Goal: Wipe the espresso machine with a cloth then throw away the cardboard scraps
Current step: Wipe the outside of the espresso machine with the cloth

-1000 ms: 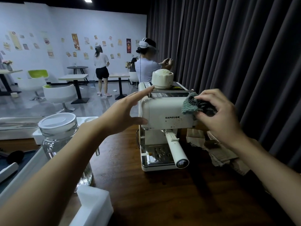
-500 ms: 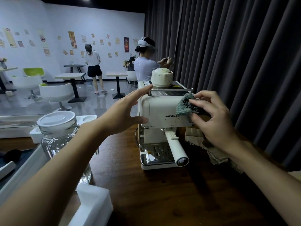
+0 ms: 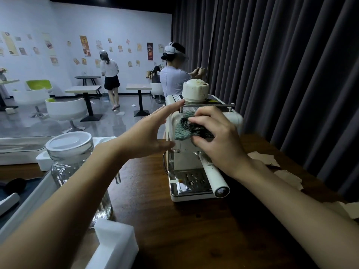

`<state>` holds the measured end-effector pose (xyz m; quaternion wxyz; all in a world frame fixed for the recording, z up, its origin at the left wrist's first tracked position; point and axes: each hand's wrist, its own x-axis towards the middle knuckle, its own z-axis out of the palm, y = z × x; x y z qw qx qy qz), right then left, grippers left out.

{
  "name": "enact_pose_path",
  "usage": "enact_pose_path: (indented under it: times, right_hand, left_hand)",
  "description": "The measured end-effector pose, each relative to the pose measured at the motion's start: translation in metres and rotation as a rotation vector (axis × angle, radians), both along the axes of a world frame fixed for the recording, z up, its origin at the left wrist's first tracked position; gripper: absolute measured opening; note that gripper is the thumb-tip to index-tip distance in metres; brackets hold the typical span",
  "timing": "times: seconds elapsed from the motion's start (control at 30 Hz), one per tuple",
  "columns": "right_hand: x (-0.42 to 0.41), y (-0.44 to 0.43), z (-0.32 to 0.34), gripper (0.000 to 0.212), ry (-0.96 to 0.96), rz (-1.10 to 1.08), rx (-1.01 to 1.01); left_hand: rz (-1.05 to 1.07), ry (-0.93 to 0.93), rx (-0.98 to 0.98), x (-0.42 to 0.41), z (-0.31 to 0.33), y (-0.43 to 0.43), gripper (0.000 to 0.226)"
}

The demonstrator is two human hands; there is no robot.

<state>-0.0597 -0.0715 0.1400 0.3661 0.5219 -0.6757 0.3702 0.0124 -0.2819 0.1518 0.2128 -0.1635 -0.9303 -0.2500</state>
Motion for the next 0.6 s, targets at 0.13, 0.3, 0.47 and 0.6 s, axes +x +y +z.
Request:
enact_pose_path:
  times: [0.13,0.3,0.47,0.6]
  right_hand:
    - [-0.004,-0.002,-0.002,0.037,0.027,0.028,0.027]
    - [-0.016,0.024,-0.009,0.034,0.089,-0.024,0.053]
    - [-0.032,0.06,-0.017,0.033,0.062,-0.094,0.07]
    - [-0.042,0.082,-0.027,0.035,0.043,-0.14,0.048]
  left_hand:
    - [0.019,0.014,-0.011,-0.001,0.0,0.001,0.107]
    - [0.03,0.026,-0.028,-0.001,0.0,0.0,0.108]
    - [0.037,0.025,-0.041,-0.002,-0.001,-0.001,0.108]
    - [0.039,0.028,-0.047,-0.003,-0.002,-0.002,0.108]
